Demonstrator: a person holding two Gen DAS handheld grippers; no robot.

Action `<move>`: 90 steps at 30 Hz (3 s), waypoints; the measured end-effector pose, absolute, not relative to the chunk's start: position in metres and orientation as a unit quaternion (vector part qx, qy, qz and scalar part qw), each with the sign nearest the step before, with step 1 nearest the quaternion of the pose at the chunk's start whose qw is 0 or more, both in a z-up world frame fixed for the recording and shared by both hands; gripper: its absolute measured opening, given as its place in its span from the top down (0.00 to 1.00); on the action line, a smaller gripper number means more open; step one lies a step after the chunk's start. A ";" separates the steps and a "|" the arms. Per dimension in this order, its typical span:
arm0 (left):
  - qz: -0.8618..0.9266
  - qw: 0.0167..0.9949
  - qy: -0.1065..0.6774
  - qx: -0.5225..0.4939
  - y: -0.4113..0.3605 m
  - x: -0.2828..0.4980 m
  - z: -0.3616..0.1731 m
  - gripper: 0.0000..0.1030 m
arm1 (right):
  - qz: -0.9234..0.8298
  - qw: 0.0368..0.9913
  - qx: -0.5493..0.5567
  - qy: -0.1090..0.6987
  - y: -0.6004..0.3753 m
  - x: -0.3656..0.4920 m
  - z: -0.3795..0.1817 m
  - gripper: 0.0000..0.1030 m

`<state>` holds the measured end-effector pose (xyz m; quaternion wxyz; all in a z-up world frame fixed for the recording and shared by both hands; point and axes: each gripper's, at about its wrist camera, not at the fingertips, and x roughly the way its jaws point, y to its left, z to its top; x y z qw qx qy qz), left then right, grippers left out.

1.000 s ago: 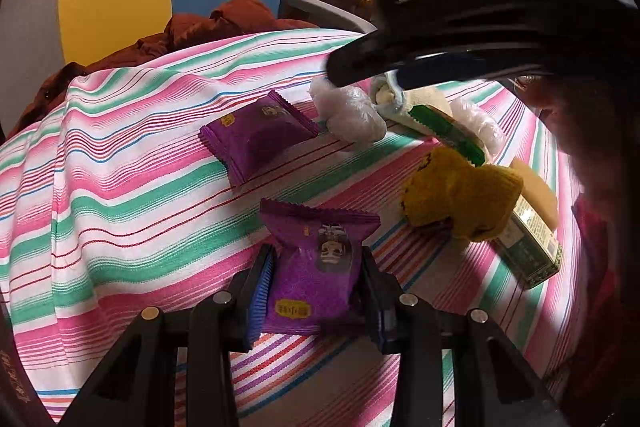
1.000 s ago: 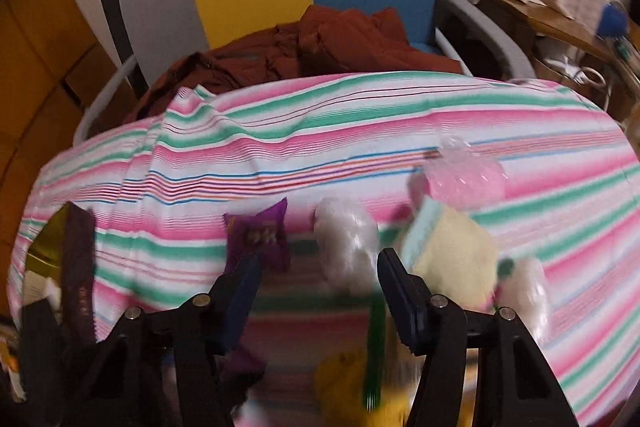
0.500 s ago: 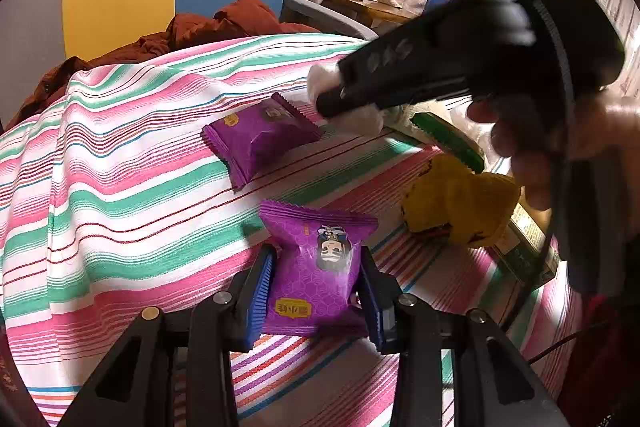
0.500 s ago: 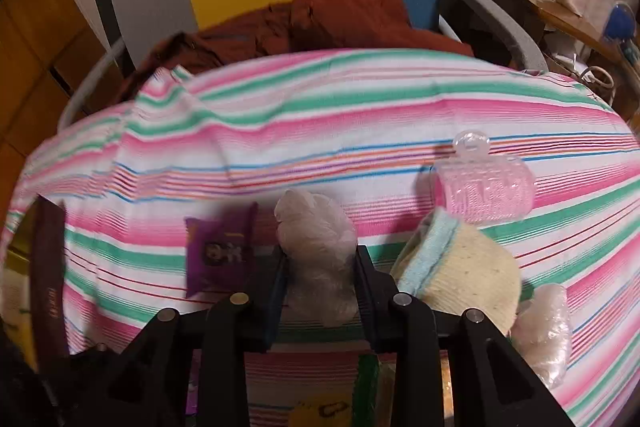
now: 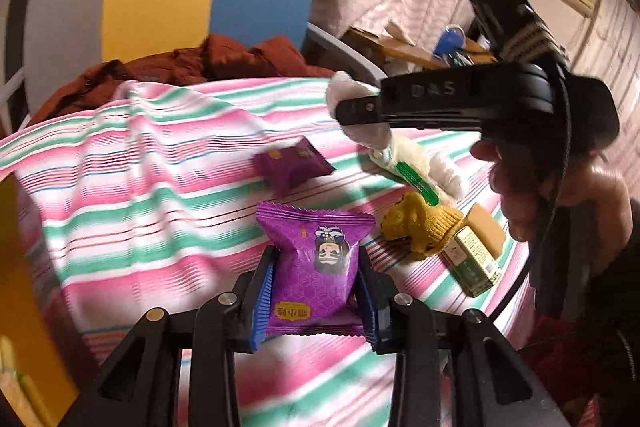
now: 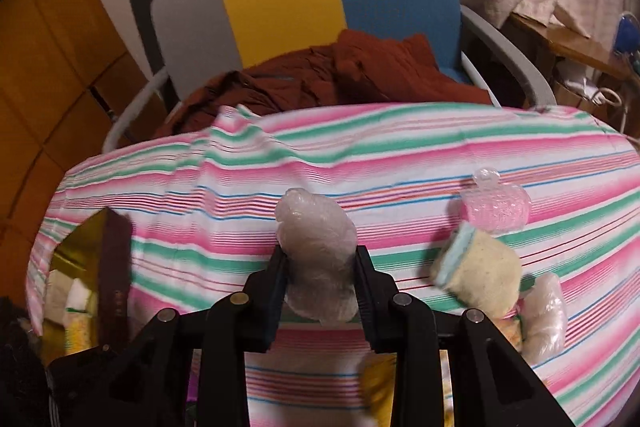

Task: Organize objects
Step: 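Carry the purple packet to the tray while the right gripper carries a plastic bundle, then release both items in the tray and move both grippers back toward the cloth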

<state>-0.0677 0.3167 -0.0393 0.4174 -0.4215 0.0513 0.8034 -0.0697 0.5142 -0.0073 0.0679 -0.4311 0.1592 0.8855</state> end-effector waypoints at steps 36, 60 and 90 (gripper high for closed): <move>0.905 0.101 -0.085 -0.404 0.014 -0.097 -0.022 0.52 | 0.893 -0.101 -0.437 0.023 0.210 -0.076 0.005 0.00; 0.917 0.112 0.016 -0.383 0.059 -0.036 -0.023 0.52 | 0.903 -0.019 -0.428 0.041 0.238 -0.020 -0.011 0.00; 0.903 0.180 0.086 -0.381 0.106 -0.016 -0.023 0.52 | 0.897 0.100 -0.428 0.051 0.317 0.007 -0.020 0.00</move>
